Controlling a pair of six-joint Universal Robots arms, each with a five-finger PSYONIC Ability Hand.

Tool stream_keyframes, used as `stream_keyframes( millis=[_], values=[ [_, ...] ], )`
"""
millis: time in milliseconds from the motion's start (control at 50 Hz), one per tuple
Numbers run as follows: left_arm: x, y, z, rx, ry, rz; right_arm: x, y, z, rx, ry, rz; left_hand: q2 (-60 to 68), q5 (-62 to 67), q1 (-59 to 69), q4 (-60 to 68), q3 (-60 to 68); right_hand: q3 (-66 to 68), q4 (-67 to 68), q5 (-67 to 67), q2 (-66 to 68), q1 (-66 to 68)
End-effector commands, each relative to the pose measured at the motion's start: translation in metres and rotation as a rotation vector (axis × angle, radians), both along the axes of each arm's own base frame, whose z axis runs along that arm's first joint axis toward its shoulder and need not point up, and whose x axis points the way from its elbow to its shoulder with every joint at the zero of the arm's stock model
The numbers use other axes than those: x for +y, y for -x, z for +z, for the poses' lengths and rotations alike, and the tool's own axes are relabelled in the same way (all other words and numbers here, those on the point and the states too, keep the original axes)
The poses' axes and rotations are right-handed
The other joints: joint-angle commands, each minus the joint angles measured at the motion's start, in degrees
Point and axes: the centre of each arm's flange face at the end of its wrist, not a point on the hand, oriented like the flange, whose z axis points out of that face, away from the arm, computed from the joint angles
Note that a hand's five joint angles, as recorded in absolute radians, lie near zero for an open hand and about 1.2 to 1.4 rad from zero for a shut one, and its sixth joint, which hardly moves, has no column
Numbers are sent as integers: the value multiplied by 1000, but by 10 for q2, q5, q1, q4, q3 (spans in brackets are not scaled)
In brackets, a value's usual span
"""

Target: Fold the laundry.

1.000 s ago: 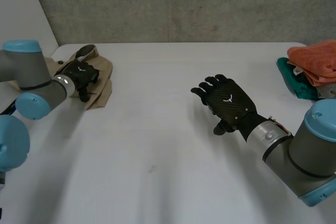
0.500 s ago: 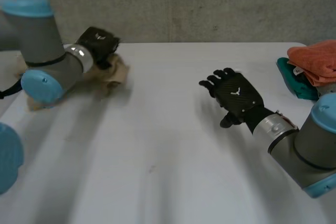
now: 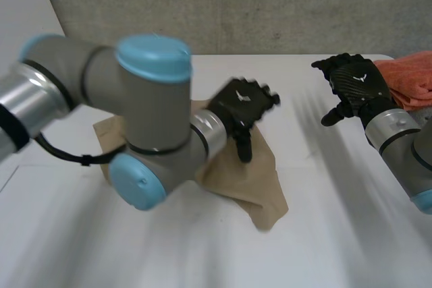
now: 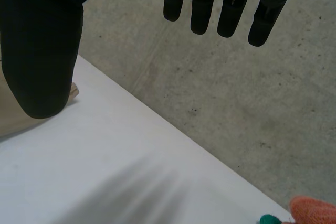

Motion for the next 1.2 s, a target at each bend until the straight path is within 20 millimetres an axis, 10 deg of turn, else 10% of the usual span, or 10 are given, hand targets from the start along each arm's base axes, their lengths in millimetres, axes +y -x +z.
stream_keyframes(
  millis=[20, 420, 700, 860, 1000, 1100, 1200],
  values=[
    [-44, -66, 75, 41, 132, 261, 10, -7, 2, 18, -74, 30, -56, -49, -44, -51, -56, 25, 26, 19, 29, 30],
    [-171, -192, 32, -13, 72, 620, 96, -70, -21, 109, -309, 229, -56, -49, -44, -51, -56, 42, 43, 36, 46, 47],
    [-208, -169, -39, -52, -8, 562, 104, -72, -35, 139, -312, 201, -44, -37, -32, -39, -44, 50, 52, 44, 54, 56],
    [-221, -146, -54, -117, 97, 576, 95, -64, -27, 138, -268, 172, 644, 651, 656, 649, 644, 52, 53, 46, 56, 57],
    [-194, -117, -3, -87, 171, 529, 69, -46, -3, 101, -196, 98, 644, 651, 656, 649, 644, 53, 55, 47, 58, 59],
    [-132, -71, 35, -18, 162, 334, 44, -28, 20, 61, -137, 25, 644, 651, 656, 649, 644, 53, 55, 47, 58, 59],
    [-59, -34, 28, -38, 93, 128, 21, -3, 42, 10, -96, -58, 644, 651, 656, 649, 644, 52, 53, 46, 56, 57]
  ],
)
